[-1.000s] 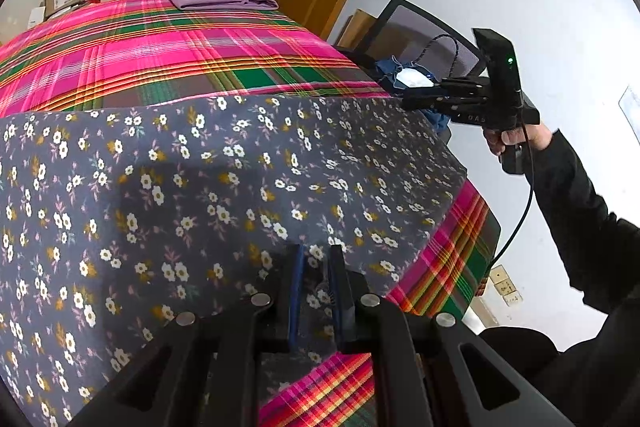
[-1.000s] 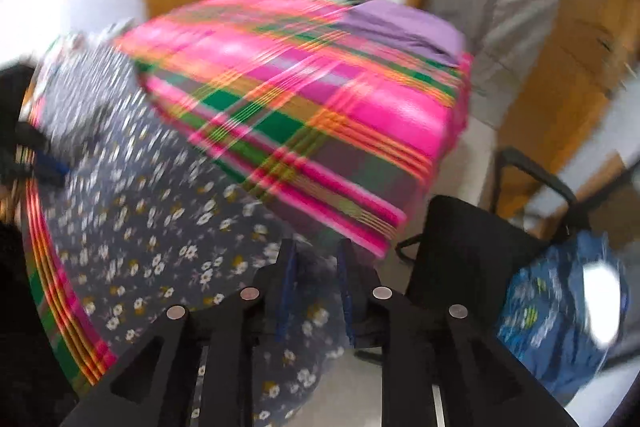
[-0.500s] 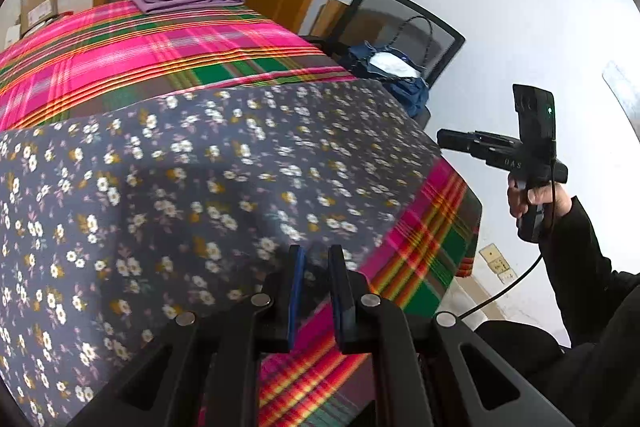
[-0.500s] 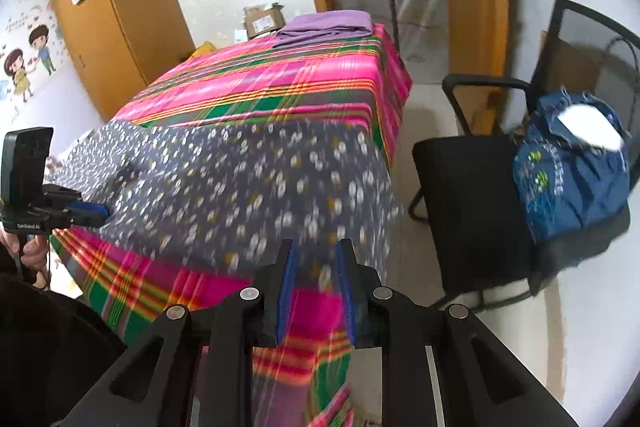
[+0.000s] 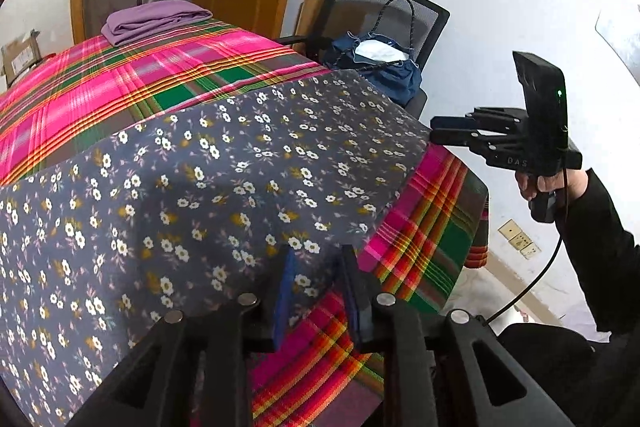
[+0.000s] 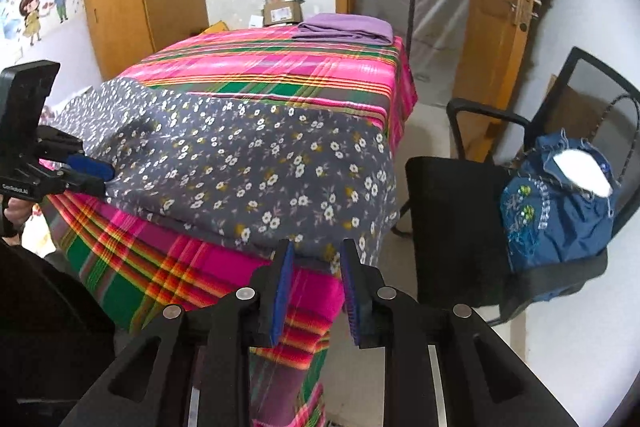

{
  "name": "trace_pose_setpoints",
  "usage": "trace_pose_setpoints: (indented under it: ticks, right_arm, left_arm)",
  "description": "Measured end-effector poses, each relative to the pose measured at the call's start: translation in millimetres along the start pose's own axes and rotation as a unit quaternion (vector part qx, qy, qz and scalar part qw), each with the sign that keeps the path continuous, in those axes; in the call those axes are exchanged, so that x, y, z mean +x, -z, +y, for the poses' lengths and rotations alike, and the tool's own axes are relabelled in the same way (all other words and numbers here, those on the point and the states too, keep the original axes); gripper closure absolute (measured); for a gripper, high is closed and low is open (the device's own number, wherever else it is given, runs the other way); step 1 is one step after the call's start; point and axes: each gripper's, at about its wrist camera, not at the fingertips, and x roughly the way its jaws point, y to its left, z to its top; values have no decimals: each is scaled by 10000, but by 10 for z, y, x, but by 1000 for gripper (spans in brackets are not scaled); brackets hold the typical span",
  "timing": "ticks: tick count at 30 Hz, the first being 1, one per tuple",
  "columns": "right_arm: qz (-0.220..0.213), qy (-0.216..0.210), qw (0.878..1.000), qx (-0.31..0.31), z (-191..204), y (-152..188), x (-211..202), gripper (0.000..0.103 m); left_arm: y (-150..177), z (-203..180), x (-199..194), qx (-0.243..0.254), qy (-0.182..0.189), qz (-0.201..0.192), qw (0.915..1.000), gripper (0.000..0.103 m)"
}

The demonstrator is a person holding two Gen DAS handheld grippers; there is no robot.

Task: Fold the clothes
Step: 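Release the garment and move both grippers over the folded garment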

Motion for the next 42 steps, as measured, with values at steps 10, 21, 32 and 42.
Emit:
trace_pose_setpoints:
  ticks: [10, 21, 32, 42]
  right_arm:
    - [165, 3, 9966, -813, 185, -40, 46, 100]
    - [149, -101, 9966, -804, 151, 13, -83, 101]
    - [-465, -241, 9986, 114, 110, -187, -214, 81]
    - [-355, -859, 9935, 651, 588, -508, 264, 79]
  left_arm:
    - [7, -12, 24, 16, 51, -67, 10000, 101]
    - [44, -13, -74, 125, 281, -170, 9994, 101]
    - [47, 165, -185, -422, 327, -363, 9979, 99]
    - [355, 816, -431, -1644, -427, -591, 9837, 99]
